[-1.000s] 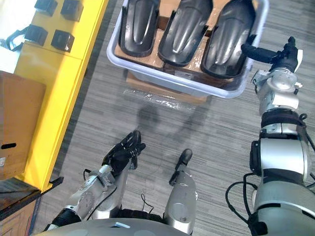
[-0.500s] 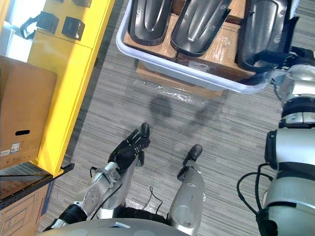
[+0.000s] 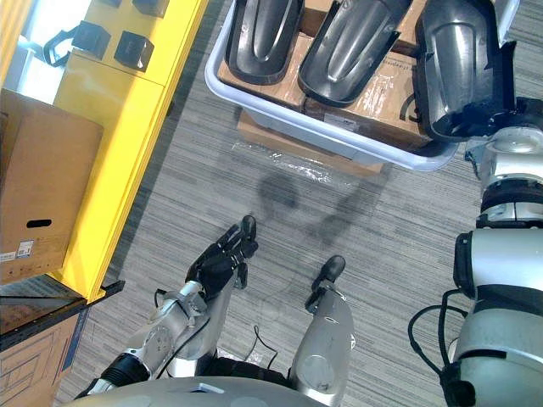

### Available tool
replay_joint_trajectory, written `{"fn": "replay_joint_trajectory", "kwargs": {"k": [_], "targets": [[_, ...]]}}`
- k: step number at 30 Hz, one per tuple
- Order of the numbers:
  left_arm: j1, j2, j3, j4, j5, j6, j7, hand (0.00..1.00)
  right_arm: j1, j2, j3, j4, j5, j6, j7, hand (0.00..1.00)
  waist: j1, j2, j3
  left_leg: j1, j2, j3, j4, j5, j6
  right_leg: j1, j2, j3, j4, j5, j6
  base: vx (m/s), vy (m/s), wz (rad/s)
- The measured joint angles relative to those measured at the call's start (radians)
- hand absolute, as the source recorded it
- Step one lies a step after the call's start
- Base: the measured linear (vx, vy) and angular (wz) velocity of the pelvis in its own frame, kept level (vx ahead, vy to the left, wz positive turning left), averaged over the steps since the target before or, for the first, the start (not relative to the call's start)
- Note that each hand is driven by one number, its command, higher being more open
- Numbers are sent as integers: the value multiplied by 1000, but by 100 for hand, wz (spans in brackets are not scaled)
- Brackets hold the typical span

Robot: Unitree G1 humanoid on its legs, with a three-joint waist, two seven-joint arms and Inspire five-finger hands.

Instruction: Walk over and take three plastic housings, then place them on the shelf

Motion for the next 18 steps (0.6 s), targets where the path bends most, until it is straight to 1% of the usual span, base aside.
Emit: {"fn": "replay_joint_trajectory", "kwargs": {"k": [3, 5, 6, 7, 9, 10, 11, 13, 14, 15, 16, 17, 18], "targets": [[63, 13, 33, -69, 2, 0, -3, 100, 21, 1, -21, -47, -47, -12, -77, 0, -13, -8, 5, 57, 0, 9, -33, 4, -3, 48, 4, 1, -22, 2, 3, 26, -14, -3], [114, 37, 53, -147, 6, -1, -5, 100, 76, 2, -71, -168, -83, -21, -144, 0, -32, -22, 14, 125, 0, 16, -85, 18, -8, 104, 12, -1, -56, 7, 10, 54, -34, -3], [126, 40, 59, -170, 8, -1, -7, 100, 91, 2, -88, -200, -93, -28, -158, 0, -36, -25, 15, 142, 0, 17, -98, 22, -9, 119, 15, -1, -65, 9, 12, 60, -46, -4], [145, 46, 72, -214, 12, -1, -10, 100, 121, 3, -122, -266, -116, -51, -191, 0, -48, -34, 19, 177, 0, 18, -131, 37, -11, 148, 21, -2, -83, 12, 16, 51, -42, -1], [165, 57, 80, -283, 14, -1, -11, 100, 152, 22, -171, -378, -147, -77, -235, 0, -60, -46, 14, 231, 2, 25, -184, 56, -15, 184, 27, -4, -103, 15, 18, 77, -60, -7], [167, 64, 92, -322, 15, 4, -11, 100, 185, 49, -205, -469, -168, -112, -274, 0, -69, -57, 9, 269, 5, 31, -213, 61, -19, 212, 33, -4, -122, 16, 20, 90, -65, -11], [167, 65, 98, -341, 16, 7, -11, 100, 210, 69, -225, -523, -185, -130, -290, 0, -74, -66, 3, 285, 6, 33, -226, 63, -21, 224, 37, -4, -129, 17, 21, 101, -67, -10], [160, 72, 124, -412, 18, 33, -11, 100, 339, 166, -277, -714, -277, -202, -334, 0, -85, -114, -71, 309, 15, 40, -269, 68, -30, 241, 53, -8, -163, 17, 21, 154, -84, -9], [151, 73, 129, -430, 18, 46, -12, 100, 371, 187, -283, -753, -296, -215, -337, 0, -85, -126, -85, 322, 17, 41, -281, 70, -32, 251, 57, -9, -171, 17, 21, 171, -80, -2], [136, 71, 136, -454, 17, 59, -16, 100, 416, 216, -288, -801, -318, -233, -338, 0, -89, -144, -105, 335, 17, 40, -286, 69, -33, 268, 59, -13, -183, 16, 21, 162, -61, 4], [114, 71, 138, -481, 8, 82, -40, 100, 471, 261, -290, -846, -354, -255, -336, 0, -94, -167, -138, 344, 15, 42, -286, 66, -35, 284, 60, -18, -196, 16, 21, 150, -36, 9], [79, 70, 137, -510, 1, 105, -56, 100, 517, 311, -290, -879, -383, -271, -332, 0, -100, -185, -163, 358, 13, 48, -286, 65, -35, 306, 60, -23, -209, 17, 23, 139, -28, 8], [63, 69, 135, -522, -3, 117, -57, 100, 537, 337, -289, -894, -394, -275, -325, 0, -102, -190, -177, 363, 12, 54, -286, 65, -35, 313, 60, -24, -213, 19, 25, 113, -18, 4]]}}
